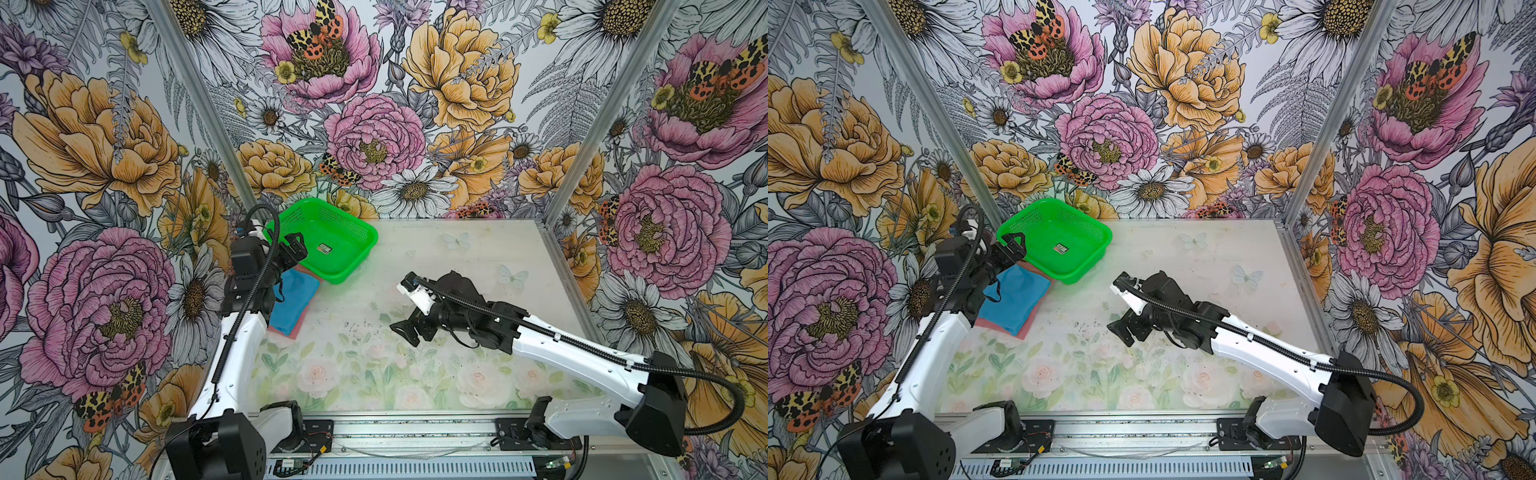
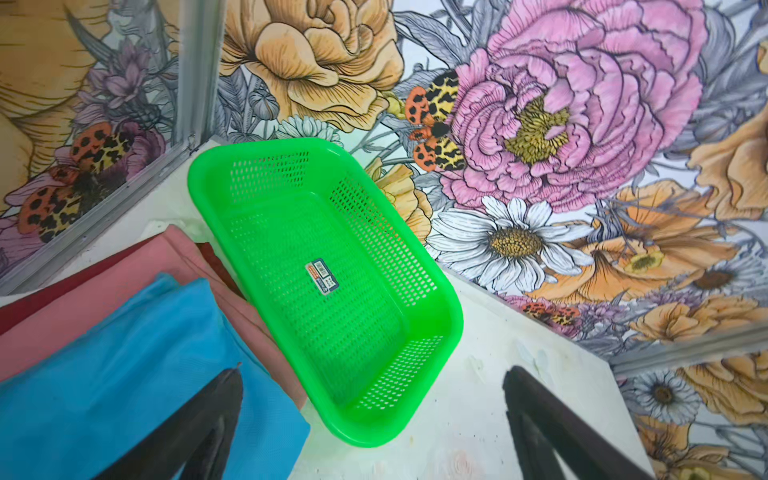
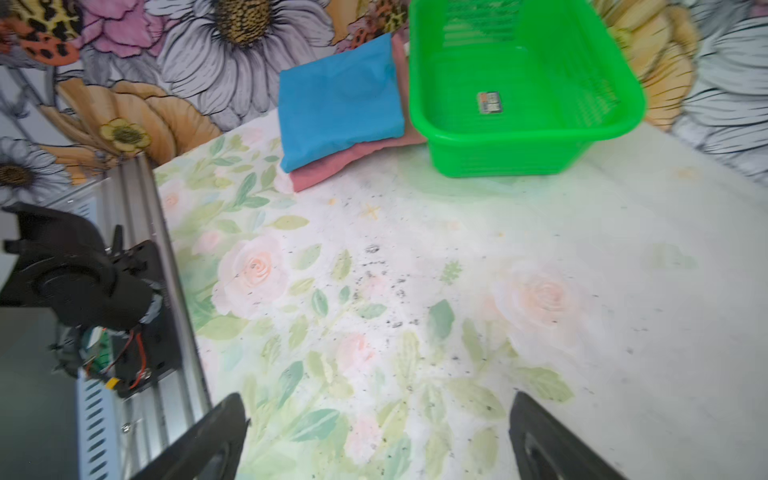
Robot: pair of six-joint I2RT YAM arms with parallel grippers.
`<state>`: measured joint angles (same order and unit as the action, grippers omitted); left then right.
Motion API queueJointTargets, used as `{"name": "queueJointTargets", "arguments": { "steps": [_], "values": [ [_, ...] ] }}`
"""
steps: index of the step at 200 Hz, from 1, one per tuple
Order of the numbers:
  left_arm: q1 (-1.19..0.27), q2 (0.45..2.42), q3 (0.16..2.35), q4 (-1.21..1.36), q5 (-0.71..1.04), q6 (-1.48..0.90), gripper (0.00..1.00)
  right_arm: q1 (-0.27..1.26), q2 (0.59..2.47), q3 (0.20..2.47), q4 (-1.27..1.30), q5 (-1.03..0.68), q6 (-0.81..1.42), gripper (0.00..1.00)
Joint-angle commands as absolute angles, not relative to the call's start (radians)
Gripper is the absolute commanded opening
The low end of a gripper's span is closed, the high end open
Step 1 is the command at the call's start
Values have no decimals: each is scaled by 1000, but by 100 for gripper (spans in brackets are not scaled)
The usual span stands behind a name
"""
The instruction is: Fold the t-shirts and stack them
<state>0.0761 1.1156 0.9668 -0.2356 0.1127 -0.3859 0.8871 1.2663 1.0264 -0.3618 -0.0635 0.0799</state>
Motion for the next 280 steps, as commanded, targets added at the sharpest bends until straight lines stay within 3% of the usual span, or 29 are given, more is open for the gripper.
{"name": "queueJointTargets", "arguments": {
  "steps": [1,25,76,139,204,252,280],
  "values": [
    [-21,1083,926,-262,-79,-197,99,830,1231,987,-363,328,12,99],
    [-92,1036,798,-137,-199,-152,99,698,1216,980,-359,469,-11,99],
    [-144,1001,414,368,-512,23,99,425,1186,828,-134,423,-56,100],
    [-46,1189,249,746,-365,-77,99,251,1143,568,297,402,-118,99],
    [44,1310,284,859,-166,-87,99,148,1286,361,757,348,-40,100],
    [92,1595,226,1294,-36,-83,99,92,1445,312,955,291,8,100],
    [74,1561,304,1093,-24,-56,99,56,1508,288,1048,264,51,100]
  ]
}}
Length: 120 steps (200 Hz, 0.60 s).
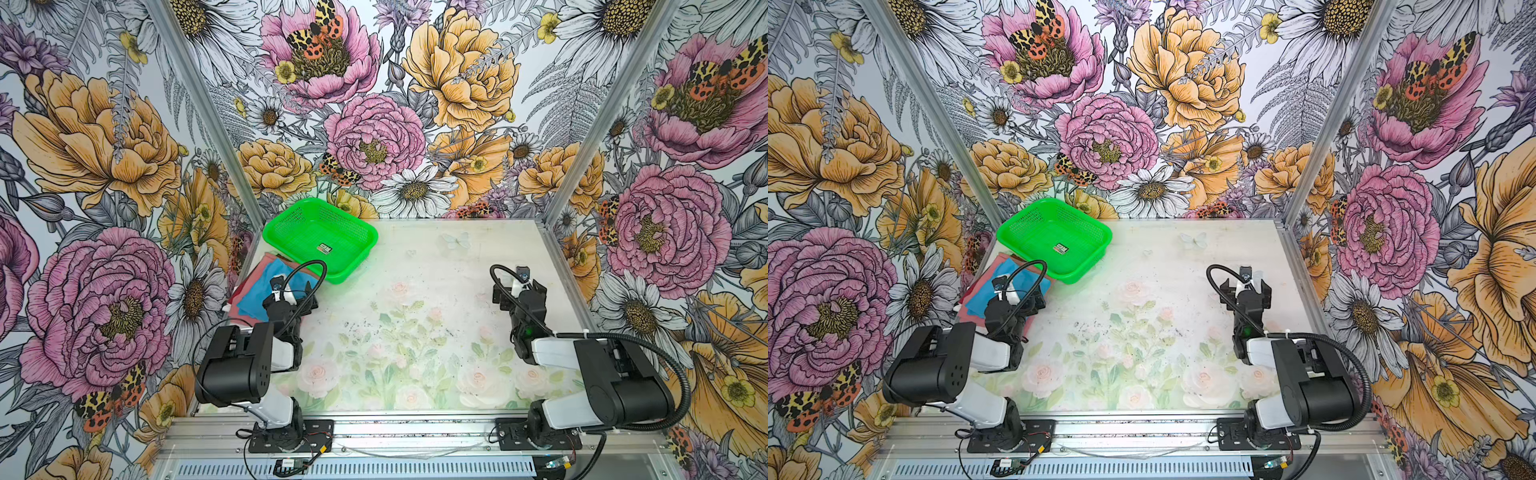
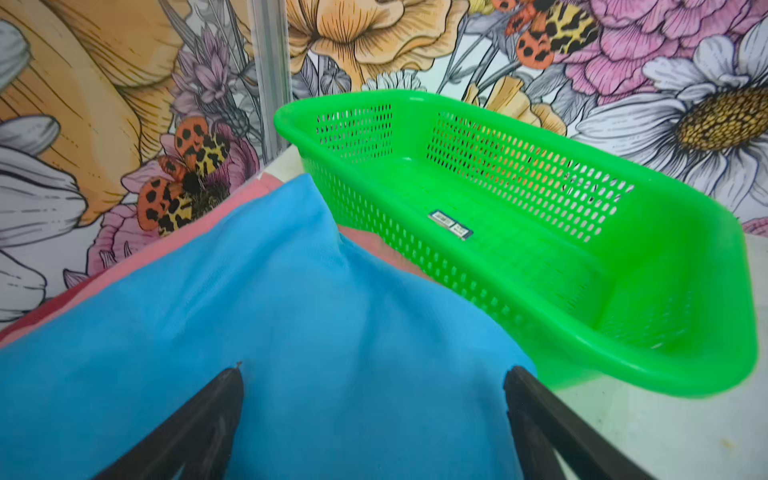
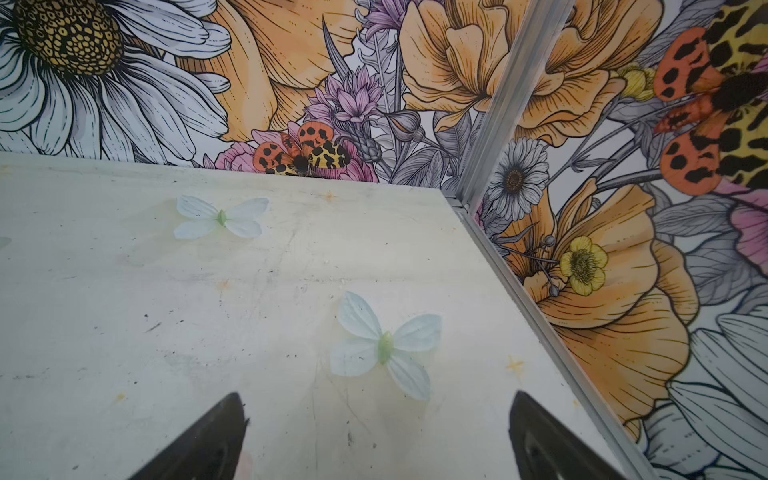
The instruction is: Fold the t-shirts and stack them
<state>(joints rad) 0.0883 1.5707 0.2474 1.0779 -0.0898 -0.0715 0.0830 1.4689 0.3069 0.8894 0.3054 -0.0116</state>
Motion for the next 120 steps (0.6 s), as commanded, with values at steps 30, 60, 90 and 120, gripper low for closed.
{"name": "queueJointTargets", "arguments": {
  "steps": [30,60,90,120],
  "values": [
    [59,1553,359,979,14,-22,99,46,1547,315,1041,262,54,99],
    [25,1551,376,941,-33,8,99,43,1536,347,958,321,88,99],
    [23,1551,377,940,-51,2,99,43,1541,336,988,319,82,99],
    [20,1551,376,941,-55,4,99,43,1539,352,956,323,86,100]
  ]
}}
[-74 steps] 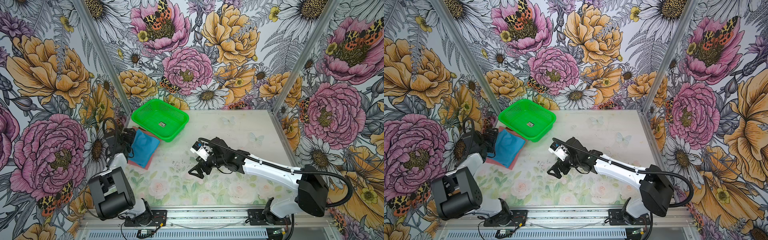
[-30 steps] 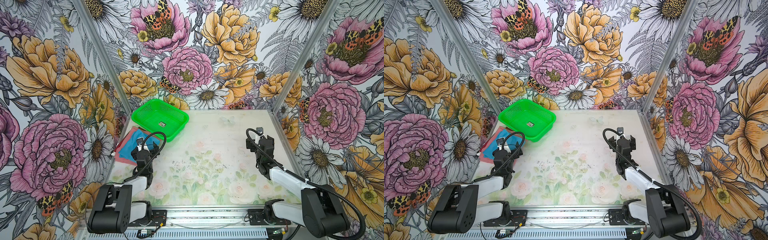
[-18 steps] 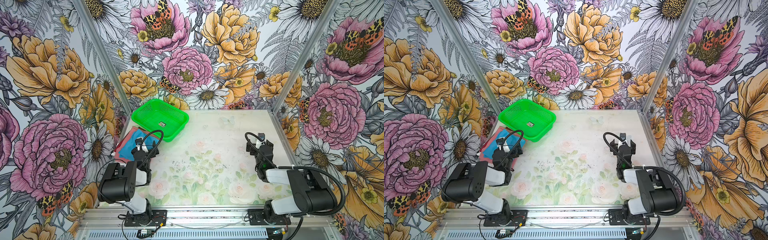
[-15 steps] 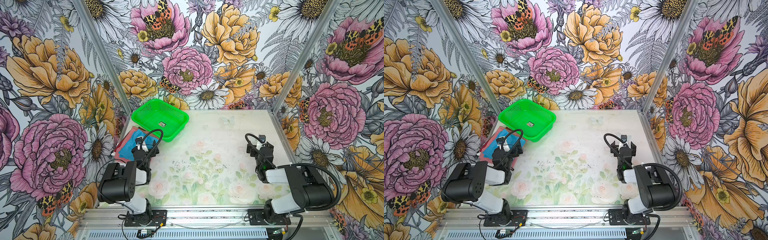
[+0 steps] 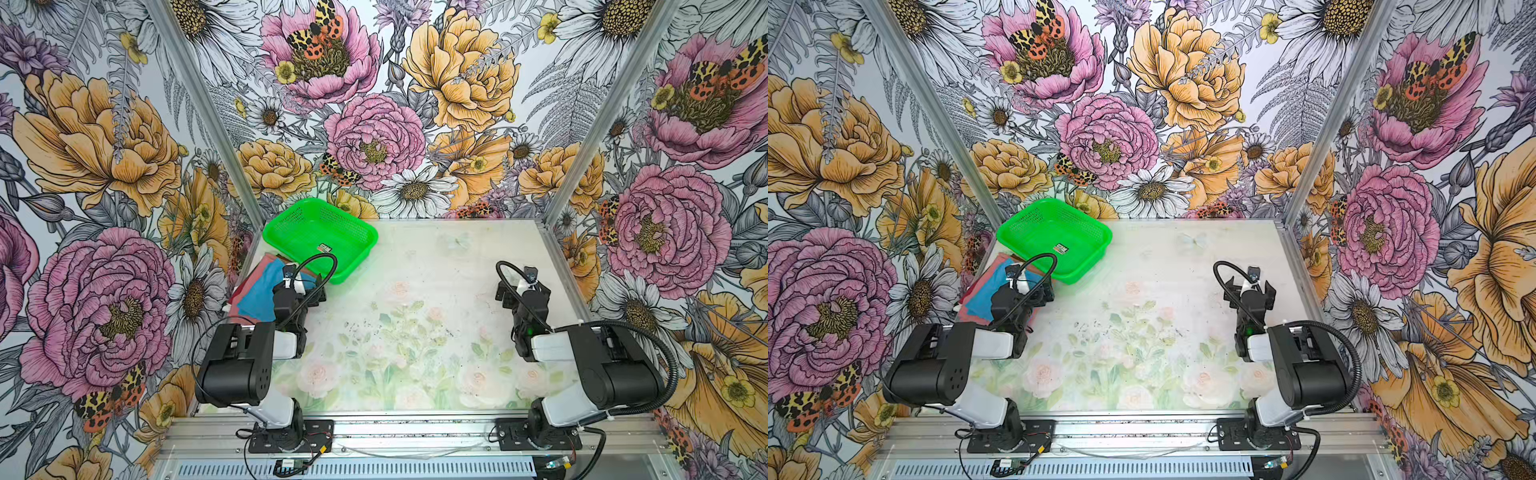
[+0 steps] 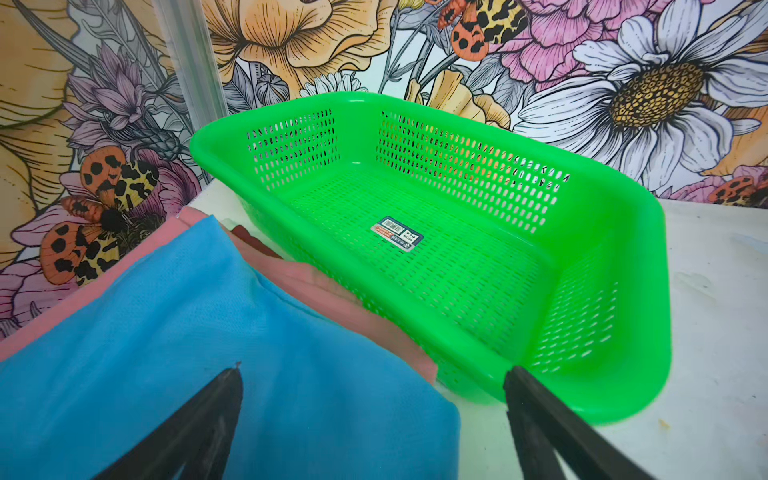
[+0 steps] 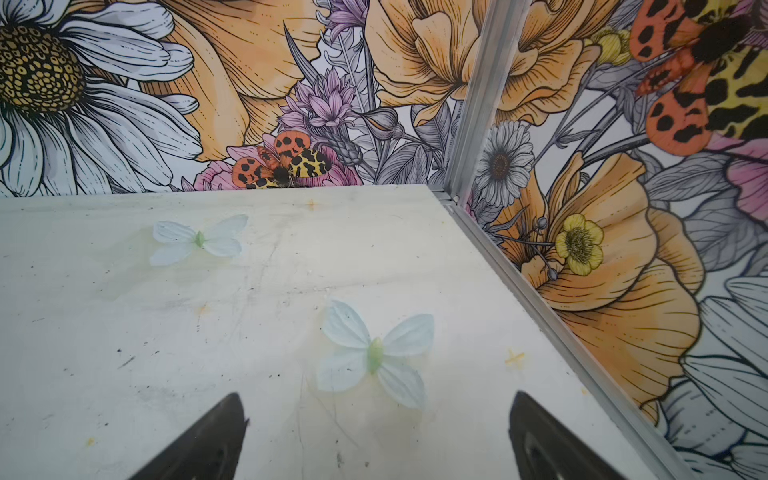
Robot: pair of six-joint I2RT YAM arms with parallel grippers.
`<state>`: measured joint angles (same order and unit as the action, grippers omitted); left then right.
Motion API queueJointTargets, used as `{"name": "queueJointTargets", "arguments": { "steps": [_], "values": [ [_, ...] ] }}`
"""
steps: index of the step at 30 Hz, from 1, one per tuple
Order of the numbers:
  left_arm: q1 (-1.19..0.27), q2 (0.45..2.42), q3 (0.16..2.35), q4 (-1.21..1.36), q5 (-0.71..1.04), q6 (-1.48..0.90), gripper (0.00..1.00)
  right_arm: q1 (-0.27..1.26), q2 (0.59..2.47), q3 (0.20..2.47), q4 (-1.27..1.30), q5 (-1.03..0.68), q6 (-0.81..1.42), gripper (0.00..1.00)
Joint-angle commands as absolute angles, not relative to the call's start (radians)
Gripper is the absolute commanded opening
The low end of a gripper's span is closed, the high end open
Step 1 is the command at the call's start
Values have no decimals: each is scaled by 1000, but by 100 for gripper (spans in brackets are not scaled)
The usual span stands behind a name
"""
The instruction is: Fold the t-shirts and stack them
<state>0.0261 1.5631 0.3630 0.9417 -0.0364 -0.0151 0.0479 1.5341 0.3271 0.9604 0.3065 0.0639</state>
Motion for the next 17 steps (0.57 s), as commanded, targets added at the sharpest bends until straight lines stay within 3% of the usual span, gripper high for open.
{"name": "queueJointTargets", "arguments": {
  "steps": [1,17],
  "values": [
    [20,1551,376,942,-55,3,99,43,1539,353,954,323,85,100],
    [21,1550,377,941,-51,3,99,42,1540,358,945,325,86,99]
  ]
}}
